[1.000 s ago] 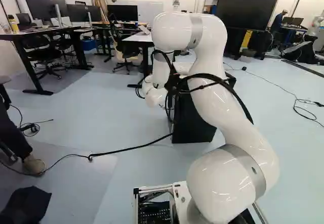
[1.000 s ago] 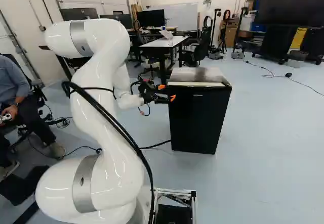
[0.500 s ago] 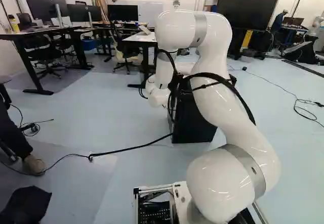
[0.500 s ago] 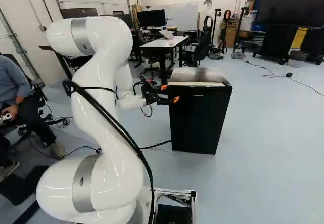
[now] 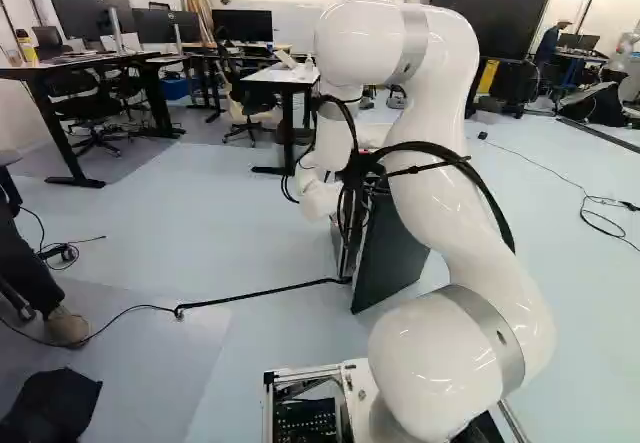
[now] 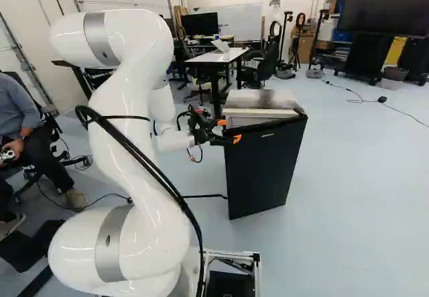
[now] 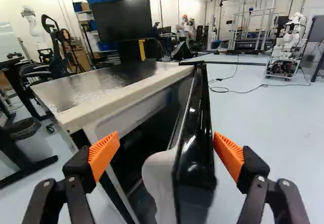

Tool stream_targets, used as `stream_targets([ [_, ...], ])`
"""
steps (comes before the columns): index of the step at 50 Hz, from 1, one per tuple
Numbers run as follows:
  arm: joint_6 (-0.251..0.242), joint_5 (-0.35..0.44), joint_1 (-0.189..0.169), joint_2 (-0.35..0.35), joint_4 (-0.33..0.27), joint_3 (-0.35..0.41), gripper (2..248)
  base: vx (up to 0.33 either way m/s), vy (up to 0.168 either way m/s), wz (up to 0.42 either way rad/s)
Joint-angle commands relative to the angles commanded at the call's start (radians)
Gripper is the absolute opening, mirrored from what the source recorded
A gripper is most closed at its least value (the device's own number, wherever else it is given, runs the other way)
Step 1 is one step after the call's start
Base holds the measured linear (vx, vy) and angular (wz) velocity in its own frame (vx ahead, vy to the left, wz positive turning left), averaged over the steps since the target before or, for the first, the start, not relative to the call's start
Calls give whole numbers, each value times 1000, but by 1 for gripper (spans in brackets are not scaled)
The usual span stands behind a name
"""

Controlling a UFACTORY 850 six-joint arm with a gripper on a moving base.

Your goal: Open the fridge door

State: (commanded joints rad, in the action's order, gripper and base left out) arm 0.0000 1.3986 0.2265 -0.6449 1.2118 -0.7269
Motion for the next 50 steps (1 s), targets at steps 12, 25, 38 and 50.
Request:
stream_targets([
  [12,0,-9,-1,37,71,68,247,0,0,0],
  [25,0,-12,-1,73,172,139,247,0,0,0],
  [38,0,-12,-2,104,277,207,247,0,0,0],
  [50,0,-6,-4,128,369,268,247,0,0,0],
])
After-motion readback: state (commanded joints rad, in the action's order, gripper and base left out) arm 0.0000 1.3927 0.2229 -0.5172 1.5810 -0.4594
